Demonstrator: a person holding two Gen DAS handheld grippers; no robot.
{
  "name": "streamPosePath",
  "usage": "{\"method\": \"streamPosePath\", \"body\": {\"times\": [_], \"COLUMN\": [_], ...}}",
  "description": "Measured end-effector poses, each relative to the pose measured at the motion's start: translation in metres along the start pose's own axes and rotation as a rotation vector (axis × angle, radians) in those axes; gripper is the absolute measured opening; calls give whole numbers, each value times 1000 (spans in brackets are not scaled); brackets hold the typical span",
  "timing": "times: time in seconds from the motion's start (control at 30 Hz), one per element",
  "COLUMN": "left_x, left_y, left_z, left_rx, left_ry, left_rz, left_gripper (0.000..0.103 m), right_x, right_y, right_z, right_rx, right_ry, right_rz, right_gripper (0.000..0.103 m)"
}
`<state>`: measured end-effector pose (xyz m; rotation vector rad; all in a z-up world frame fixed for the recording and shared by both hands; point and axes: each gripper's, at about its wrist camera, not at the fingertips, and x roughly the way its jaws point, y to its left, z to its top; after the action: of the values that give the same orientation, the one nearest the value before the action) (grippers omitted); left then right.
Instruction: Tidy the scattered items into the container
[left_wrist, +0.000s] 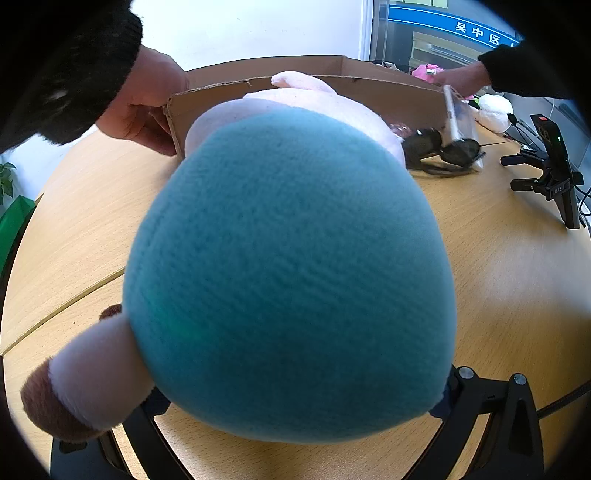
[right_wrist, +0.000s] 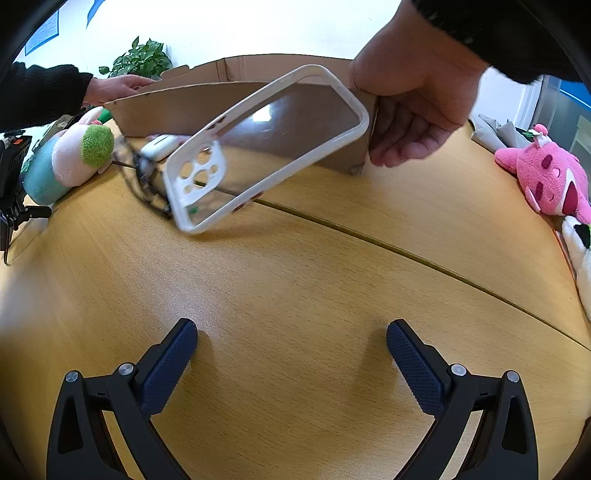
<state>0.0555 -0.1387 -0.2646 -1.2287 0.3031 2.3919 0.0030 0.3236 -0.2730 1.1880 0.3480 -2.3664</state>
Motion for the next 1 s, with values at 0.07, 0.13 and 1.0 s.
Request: {"method": "streamPosePath", "body": {"times": [0.07, 0.13, 1.0], "left_x": [0, 0, 2], "left_y": [0, 0, -1], "left_z": [0, 0, 1], "left_rx": [0, 0, 0], "left_ry": [0, 0, 1], "left_rz": [0, 0, 1], "left_gripper": [103, 103, 103], "right_x": [0, 0, 0], "right_y": [0, 0, 0], "right_z": [0, 0, 0], "right_rx": [0, 0, -2], "right_ry": [0, 0, 0], "right_rz": [0, 0, 2], "right_gripper": [103, 103, 103]}}
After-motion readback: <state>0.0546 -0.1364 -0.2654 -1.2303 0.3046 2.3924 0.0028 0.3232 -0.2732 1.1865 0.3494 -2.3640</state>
